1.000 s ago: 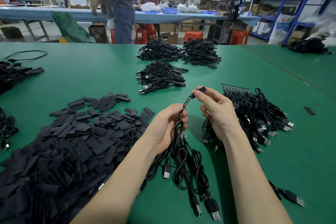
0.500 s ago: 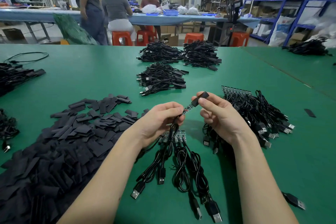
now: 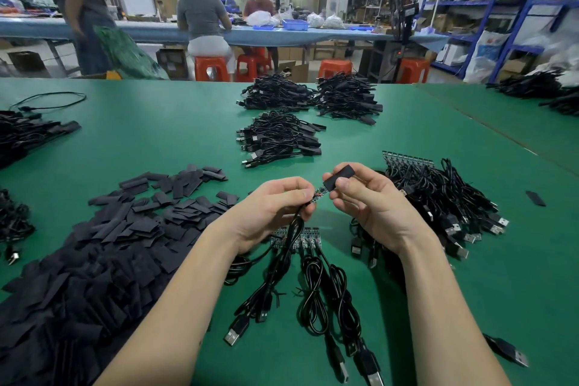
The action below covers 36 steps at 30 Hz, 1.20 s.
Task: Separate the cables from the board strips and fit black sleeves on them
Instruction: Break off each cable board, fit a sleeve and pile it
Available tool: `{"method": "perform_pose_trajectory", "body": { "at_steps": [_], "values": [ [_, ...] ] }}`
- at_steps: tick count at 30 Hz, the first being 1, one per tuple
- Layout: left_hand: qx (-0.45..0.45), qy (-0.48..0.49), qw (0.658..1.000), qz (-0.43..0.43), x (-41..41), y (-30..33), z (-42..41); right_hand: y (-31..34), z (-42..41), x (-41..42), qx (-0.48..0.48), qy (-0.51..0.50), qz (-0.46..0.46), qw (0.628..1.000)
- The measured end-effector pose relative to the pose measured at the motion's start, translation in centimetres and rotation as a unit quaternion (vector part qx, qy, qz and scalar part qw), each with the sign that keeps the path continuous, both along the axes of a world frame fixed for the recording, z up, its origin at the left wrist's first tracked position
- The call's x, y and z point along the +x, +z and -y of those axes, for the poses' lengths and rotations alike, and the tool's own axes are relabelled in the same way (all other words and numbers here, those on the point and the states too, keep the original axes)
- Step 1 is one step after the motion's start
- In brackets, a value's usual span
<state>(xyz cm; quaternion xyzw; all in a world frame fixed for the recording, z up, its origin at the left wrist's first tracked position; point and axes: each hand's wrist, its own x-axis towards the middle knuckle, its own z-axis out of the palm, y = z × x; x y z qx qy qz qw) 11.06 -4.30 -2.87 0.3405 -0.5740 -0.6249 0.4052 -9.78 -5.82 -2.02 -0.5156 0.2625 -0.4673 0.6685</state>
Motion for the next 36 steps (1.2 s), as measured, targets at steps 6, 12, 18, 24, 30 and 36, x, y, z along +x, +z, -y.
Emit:
{"method": "perform_pose_trajectory", "body": {
  "at_steps": [6,12,18,24,30,36],
  "values": [
    [-0.014,0.006,0.999,0.029,0.1,0.4,0.0,0.1,-0.1,0.3,-0.008,0.020,-0.017,1.000],
    [-0.020,0.015,0.998,0.050,0.0,0.3,0.1,0.1,0.1,0.2,-0.004,0.003,-0.021,1.000],
    [-0.089,0.098,0.988,0.079,-0.2,0.0,0.7,-0.4,0.5,0.4,0.033,-0.079,0.002,0.996],
    [-0.162,0.145,0.970,0.113,-0.4,-0.5,0.9,-0.5,0.7,0.3,0.058,-0.106,0.003,0.993],
    [-0.166,0.157,0.967,0.111,-0.6,-0.4,0.8,-0.7,0.9,0.5,0.055,-0.100,0.005,0.994],
    [-0.185,0.173,0.960,0.116,-1.1,-0.5,0.5,-0.9,1.0,0.8,0.064,-0.106,0.023,0.992]
  ]
}}
